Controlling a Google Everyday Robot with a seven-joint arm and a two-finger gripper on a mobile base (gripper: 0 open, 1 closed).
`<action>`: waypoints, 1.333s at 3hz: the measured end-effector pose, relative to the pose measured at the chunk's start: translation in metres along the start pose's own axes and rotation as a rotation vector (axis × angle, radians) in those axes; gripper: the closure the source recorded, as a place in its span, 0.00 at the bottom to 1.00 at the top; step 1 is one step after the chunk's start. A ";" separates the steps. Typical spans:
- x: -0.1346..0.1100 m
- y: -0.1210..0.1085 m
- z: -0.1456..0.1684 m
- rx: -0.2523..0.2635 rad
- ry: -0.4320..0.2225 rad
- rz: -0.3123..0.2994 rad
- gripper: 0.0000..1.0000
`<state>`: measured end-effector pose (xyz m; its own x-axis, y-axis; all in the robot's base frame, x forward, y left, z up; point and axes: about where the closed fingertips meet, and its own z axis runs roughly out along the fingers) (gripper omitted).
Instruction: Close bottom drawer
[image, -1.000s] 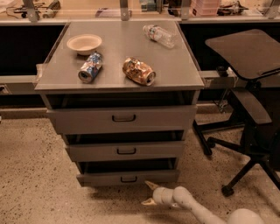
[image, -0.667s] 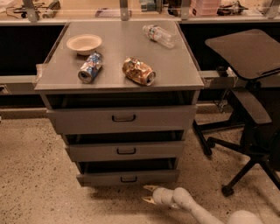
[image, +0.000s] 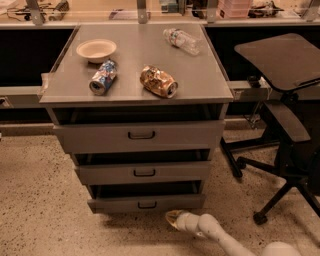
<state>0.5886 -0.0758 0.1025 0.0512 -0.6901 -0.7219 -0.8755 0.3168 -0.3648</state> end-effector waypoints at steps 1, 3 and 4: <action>0.003 -0.018 0.004 0.019 0.013 -0.004 0.49; 0.003 -0.019 0.004 0.021 0.014 -0.003 0.00; 0.003 -0.019 0.004 0.021 0.014 -0.003 0.00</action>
Offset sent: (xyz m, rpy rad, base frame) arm 0.0146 -0.0035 0.0017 -0.0095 -0.0096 -0.0136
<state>0.6071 -0.0812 0.1043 0.0473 -0.7001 -0.7125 -0.8652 0.3277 -0.3795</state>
